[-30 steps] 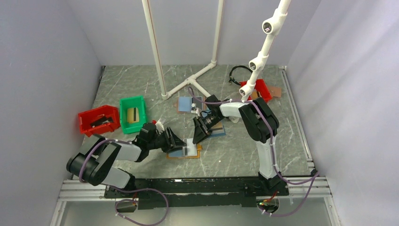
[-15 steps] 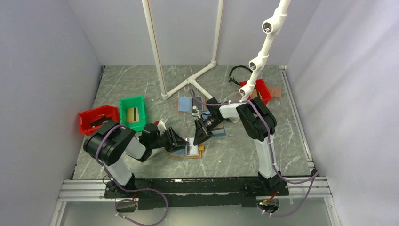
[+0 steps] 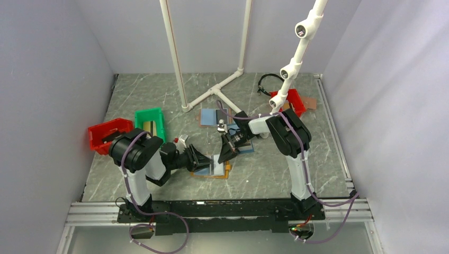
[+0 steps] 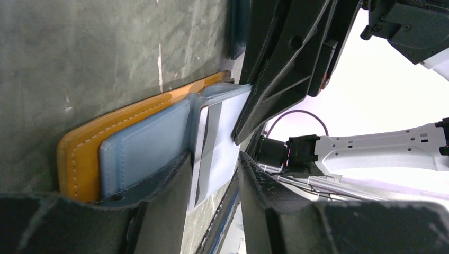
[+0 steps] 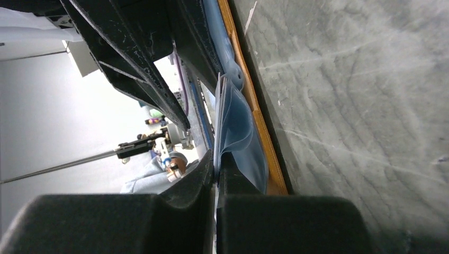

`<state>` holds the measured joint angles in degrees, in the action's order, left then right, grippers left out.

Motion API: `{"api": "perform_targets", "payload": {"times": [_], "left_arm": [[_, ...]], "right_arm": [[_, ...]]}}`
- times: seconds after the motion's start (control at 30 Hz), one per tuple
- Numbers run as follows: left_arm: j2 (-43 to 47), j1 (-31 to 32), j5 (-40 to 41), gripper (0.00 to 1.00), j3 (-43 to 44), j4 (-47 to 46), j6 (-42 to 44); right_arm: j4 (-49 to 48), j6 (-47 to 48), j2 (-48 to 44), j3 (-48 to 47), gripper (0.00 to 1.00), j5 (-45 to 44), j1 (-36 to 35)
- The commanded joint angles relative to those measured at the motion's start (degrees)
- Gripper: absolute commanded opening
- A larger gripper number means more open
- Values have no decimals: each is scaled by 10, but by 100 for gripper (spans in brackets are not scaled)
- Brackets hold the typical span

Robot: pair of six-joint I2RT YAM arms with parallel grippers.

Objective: Take the credit cards out of the card holder
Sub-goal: Remove the credit card from the card holder.

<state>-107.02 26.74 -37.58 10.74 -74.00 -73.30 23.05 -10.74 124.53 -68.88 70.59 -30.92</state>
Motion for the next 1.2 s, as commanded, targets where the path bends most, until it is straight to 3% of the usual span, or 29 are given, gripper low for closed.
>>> {"api": "perform_targets", "payload": {"times": [0.0,0.13,0.33,0.5,0.63,0.77,1.03,1.17], "left_arm": [[-12,14,5,44,0,-57,-4],[-11,22,-1,33,15,-61,-11],[-15,30,-11,1,32,-78,-20],[-24,30,-10,0,27,-94,-22],[-32,29,-4,0,17,-96,-14],[-46,28,-3,0,8,-91,6],[-78,8,-17,0,-26,-148,29],[-49,2,-27,0,-35,-120,51]], "right_arm": [[-52,-23,0,9,0,51,-5],[-52,-27,4,11,0,30,-6],[-27,-11,7,4,0,-10,-7],[-7,10,5,-4,13,-25,-7],[41,61,-5,-26,36,-48,-6],[83,120,-26,-45,53,-80,-5],[143,209,-59,-71,68,-146,-3],[161,239,-73,-77,72,-167,-3]]}}
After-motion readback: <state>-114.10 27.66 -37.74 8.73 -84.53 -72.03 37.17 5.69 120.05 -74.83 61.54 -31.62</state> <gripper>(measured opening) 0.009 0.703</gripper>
